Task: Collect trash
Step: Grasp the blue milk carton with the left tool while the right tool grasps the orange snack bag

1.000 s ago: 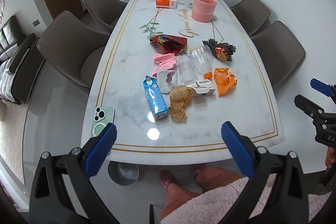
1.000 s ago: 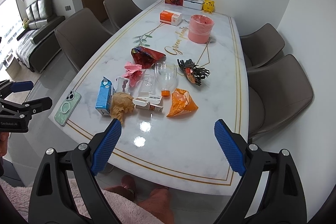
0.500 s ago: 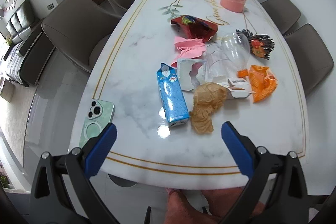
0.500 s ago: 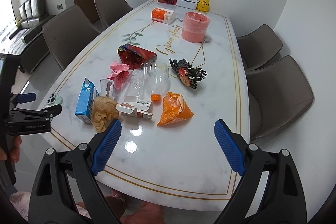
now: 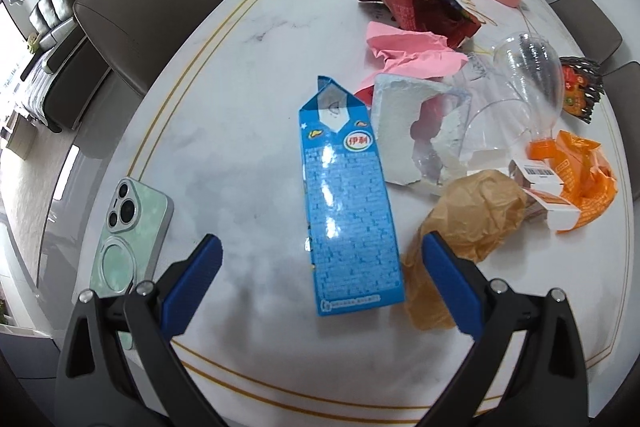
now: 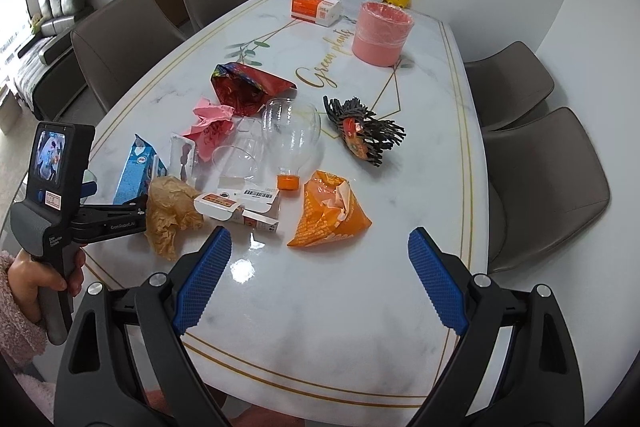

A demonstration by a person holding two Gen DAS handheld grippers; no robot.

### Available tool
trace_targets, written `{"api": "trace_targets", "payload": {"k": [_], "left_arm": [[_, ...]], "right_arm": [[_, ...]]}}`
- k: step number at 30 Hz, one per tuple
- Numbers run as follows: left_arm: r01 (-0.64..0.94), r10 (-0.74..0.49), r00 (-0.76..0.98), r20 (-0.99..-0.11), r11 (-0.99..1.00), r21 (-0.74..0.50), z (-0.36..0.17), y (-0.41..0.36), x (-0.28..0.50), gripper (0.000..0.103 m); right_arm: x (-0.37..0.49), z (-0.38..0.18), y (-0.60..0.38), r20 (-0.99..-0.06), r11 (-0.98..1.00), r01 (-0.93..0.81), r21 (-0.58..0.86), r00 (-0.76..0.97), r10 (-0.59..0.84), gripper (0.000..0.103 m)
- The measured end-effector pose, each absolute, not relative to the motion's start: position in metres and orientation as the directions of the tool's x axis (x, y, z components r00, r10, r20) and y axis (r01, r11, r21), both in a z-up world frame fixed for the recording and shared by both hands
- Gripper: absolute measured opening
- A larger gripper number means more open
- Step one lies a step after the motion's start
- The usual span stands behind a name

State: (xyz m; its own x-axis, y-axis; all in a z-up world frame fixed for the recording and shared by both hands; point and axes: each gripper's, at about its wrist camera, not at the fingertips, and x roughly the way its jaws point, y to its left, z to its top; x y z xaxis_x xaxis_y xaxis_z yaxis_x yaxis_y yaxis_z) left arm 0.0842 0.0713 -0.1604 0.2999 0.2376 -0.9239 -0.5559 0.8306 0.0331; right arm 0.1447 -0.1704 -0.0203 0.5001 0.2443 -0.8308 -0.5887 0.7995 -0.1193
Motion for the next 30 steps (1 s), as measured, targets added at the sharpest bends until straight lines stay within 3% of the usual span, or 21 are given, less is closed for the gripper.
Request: {"api": "trace_targets", "payload": {"k": [3, 5, 6, 7, 8, 24, 26, 30], "left_arm": [[-0.573, 0.248, 0.288, -0.925, 0.818, 0.042, -0.168, 0.074, 0.084, 0.099], [-0.584, 0.243, 0.282, -0.928, 0.811, 0.034, -0.171, 0.076, 0.082, 0.090], [-0.586, 0.238, 0.280, -0.930, 0.809, 0.031, -0.172, 0.076, 0.082, 0.078], [-0.585, 0.228, 0.262, -0.938, 0.810, 0.033, -0.175, 0.075, 0.081, 0.052], [-0.586, 0.204, 0.242, -0.949, 0.810, 0.024, -0.180, 0.076, 0.081, 0.044], [-0.591, 0.256, 0.248, -0.935, 0.804, 0.063, -0.179, 0.062, 0.072, 0.042], [-0.593, 0.261, 0.249, -0.933, 0.802, 0.066, -0.179, 0.062, 0.072, 0.042], [-0.592, 0.272, 0.251, -0.929, 0.803, 0.075, -0.180, 0.062, 0.072, 0.042]], "right_arm": [[0.151, -0.027, -0.171, -0.836, 0.798, -0.589, -0.128, 0.497, 0.233, 0.087], [0.154, -0.032, -0.171, -0.841, 0.796, -0.591, -0.133, 0.492, 0.224, 0.087], [0.156, -0.035, -0.171, -0.843, 0.795, -0.591, -0.135, 0.490, 0.221, 0.087], [0.157, -0.037, -0.171, -0.845, 0.794, -0.592, -0.137, 0.488, 0.217, 0.087], [0.158, -0.040, -0.171, -0.848, 0.793, -0.593, -0.139, 0.485, 0.214, 0.087], [0.238, -0.127, -0.159, -0.888, 0.836, -0.531, -0.135, 0.439, 0.136, 0.085], [0.248, -0.143, -0.153, -0.903, 0.836, -0.530, -0.143, 0.416, 0.109, 0.065], [0.253, -0.171, -0.148, -0.931, 0.821, -0.545, -0.172, 0.362, 0.046, 0.056]]}}
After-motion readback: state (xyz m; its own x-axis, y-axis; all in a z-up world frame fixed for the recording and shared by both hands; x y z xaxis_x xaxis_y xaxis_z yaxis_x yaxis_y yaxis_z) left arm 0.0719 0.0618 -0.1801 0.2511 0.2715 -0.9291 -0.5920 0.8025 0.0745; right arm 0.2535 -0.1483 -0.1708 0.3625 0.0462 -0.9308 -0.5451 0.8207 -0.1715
